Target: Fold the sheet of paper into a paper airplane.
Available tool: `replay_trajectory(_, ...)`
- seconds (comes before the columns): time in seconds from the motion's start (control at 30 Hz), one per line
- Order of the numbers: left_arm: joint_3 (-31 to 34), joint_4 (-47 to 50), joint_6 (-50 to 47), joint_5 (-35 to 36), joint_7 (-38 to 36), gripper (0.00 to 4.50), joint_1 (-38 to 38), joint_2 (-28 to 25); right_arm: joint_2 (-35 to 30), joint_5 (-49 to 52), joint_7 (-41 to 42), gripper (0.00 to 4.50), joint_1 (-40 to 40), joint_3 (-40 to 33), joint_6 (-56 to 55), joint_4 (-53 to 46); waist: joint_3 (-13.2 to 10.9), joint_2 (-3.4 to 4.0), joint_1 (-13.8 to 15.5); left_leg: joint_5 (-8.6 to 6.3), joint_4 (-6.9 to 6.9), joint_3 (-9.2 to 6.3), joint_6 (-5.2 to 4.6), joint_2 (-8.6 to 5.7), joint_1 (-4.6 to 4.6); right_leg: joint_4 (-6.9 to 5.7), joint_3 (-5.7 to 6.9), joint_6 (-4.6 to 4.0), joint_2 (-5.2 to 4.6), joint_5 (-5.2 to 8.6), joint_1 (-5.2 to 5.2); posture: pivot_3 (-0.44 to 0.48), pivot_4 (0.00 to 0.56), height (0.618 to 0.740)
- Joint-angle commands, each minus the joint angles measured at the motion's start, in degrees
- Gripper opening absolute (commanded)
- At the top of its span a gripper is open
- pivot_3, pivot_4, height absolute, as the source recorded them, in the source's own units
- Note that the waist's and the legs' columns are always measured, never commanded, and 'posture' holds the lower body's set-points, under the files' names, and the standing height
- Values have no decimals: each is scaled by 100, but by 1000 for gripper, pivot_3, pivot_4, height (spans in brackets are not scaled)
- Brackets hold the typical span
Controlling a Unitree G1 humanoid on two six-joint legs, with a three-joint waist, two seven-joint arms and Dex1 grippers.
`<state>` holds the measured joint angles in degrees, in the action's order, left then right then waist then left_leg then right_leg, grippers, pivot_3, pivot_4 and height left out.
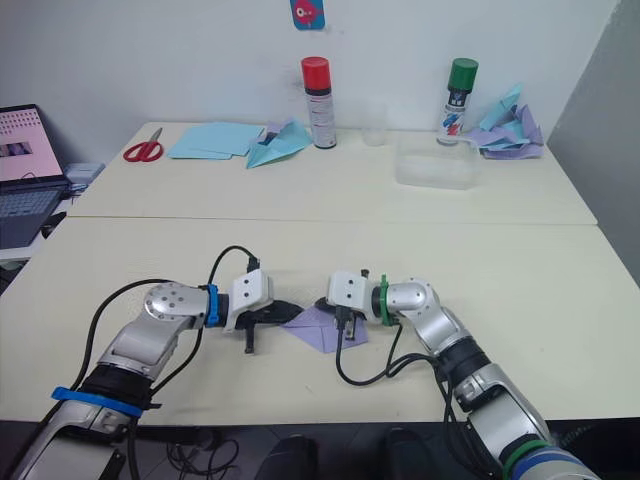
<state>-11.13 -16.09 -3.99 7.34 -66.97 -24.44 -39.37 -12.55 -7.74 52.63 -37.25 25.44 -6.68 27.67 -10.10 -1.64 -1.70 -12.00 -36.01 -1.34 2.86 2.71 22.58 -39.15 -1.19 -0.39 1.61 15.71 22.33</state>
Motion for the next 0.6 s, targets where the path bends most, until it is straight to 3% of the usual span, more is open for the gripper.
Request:
replay_trajectory(0.03, 467, 393, -617, 435, 21, 0, 119, -163, -12, -105, -54, 49, -69, 2, 0, 59, -1, 0, -3, 0, 1, 0, 0, 0, 0, 1, 1, 0, 0, 0, 0, 0, 150, 740)
replay_trajectory(0.2, 902, 1673, -1683, 1377, 28, 0, 431, -68, -14, -101, -17, 49, -57, 29, -27, 72, -3, -1, -10, 0, 0, -9, 0, 4, 14, 5, 8, -1, -5, 1, 8, 0, 150, 740)
replay_trajectory(0.27, 788, 1937, -1769, 1363, 103, 0, 701, 5, -8, -100, -33, 49, -53, 25, -26, 73, -3, 0, -10, 0, 1, -5, 0, 2, 12, 6, 4, 0, -9, 1, 7, 0, 150, 740)
replay_trajectory(0.47, 398, 1309, -1360, 719, 603, 0, 855, 321, -16, -78, -15, 49, -64, 5, 4, 68, -4, 0, -5, 0, 3, -9, 0, 1, 11, 6, 8, -1, -12, 1, 6, 0, 150, 740)
replay_trajectory(0.6, 551, 950, -1358, 855, 723, 0, 832, 598, -55, -42, 41, 49, -6, -1, 89, -74, -3, 0, -1, 0, 2, -8, 0, 1, 10, 6, 8, -1, -13, 1, 6, 0, 150, 740)
